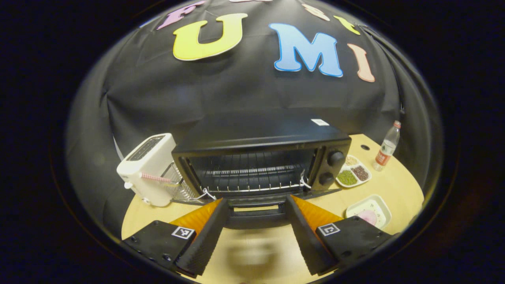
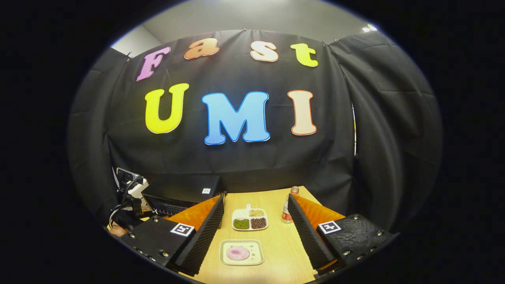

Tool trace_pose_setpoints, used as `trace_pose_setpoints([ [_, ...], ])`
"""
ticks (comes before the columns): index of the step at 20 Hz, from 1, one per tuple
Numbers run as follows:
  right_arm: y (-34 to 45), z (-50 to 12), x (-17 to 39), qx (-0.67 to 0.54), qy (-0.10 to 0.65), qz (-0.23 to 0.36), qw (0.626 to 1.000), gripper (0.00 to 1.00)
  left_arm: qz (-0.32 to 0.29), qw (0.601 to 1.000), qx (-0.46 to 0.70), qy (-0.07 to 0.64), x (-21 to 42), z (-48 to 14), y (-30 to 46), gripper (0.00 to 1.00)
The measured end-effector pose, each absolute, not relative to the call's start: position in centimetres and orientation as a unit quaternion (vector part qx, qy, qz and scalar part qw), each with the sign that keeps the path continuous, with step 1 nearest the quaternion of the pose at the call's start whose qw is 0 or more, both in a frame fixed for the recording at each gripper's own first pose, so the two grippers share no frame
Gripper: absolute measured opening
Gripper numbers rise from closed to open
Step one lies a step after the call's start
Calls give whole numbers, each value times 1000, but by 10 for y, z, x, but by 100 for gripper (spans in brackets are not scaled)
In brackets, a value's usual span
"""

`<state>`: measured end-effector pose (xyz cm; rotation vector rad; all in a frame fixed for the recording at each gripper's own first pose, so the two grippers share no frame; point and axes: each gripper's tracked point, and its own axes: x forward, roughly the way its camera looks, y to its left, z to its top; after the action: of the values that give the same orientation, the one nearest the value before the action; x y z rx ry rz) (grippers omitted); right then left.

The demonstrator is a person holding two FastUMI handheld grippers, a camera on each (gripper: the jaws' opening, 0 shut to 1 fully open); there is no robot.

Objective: Open the electric oven with the left hand, put the food in, and close the electric oven.

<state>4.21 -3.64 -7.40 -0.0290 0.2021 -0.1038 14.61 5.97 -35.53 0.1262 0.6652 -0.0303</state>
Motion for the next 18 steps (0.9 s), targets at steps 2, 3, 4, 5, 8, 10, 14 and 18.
trace_pose_setpoints([
  [2,-37,-76,39,-16,104,-52,993,99,-14,939,60,338,134,-366,60,98],
  [3,-37,-77,36,-16,105,-51,993,99,-13,937,59,343,131,-371,61,99],
  [4,-37,-78,35,-17,107,-50,993,98,-13,935,56,350,126,-377,61,99],
  [5,-36,-79,34,-19,109,-50,993,98,-12,931,51,361,121,-384,62,100],
  [8,-34,-83,32,-20,116,-46,992,99,-15,917,48,395,100,-409,64,98],
  [10,-34,-87,30,-19,122,-45,991,99,-7,915,52,400,93,-415,68,98],
  [14,-40,-100,27,-11,144,-41,989,98,-12,936,45,349,100,-365,59,98],
  [18,-48,-139,40,0,214,-16,977,98,-16,965,34,260,112,-275,45,100],
])
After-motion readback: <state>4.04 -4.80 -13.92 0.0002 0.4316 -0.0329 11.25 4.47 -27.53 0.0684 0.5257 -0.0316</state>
